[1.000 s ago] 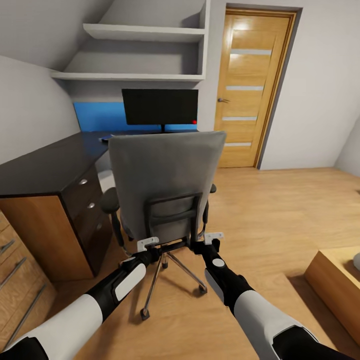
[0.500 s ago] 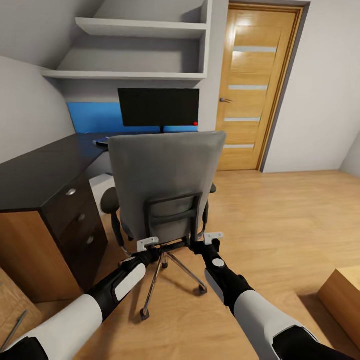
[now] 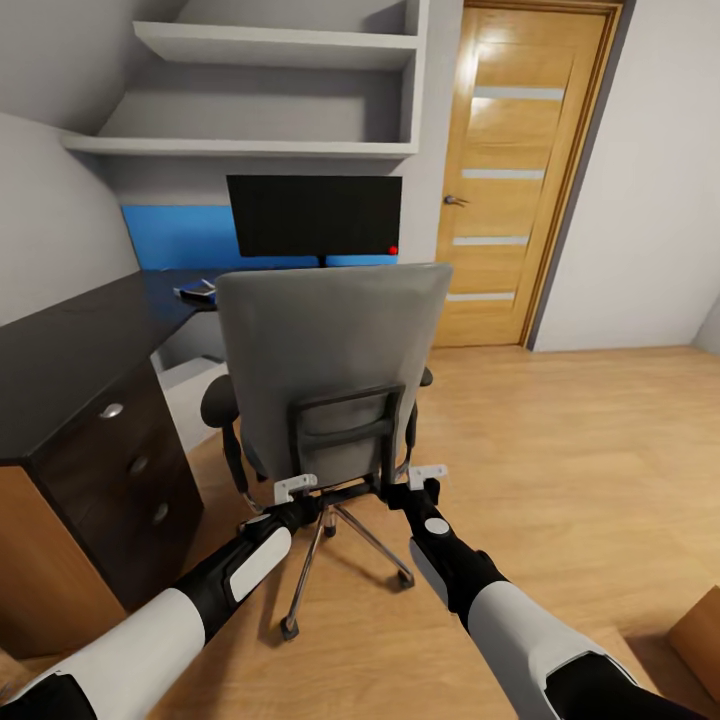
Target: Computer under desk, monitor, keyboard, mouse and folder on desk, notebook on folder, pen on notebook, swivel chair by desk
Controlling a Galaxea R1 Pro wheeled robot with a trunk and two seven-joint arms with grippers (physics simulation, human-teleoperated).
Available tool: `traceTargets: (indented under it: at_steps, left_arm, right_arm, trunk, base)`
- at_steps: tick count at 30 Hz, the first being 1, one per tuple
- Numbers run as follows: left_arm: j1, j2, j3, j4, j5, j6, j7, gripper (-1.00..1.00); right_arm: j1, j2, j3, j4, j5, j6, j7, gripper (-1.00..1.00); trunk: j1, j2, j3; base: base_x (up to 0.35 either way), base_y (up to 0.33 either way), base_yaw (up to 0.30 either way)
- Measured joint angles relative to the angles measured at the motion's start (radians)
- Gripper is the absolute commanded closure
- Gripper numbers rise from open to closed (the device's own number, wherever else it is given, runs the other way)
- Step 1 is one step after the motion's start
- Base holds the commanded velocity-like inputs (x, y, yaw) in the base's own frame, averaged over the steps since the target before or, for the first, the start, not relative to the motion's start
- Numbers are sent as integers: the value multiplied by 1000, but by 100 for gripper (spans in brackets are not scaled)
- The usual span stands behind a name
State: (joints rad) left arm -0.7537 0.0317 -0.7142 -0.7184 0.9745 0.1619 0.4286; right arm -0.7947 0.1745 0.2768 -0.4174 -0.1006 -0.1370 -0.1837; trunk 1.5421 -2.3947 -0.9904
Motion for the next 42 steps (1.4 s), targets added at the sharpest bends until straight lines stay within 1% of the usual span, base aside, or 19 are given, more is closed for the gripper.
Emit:
traceTargets:
  at_steps: [42]
  left_arm:
    - [0,0,2,0,-1,0,-4,-100]
  right_arm:
    - [6,0,-1,8,4,0,-1,-100]
  trunk:
    - [0,0,0]
  base:
    - [325,0,0]
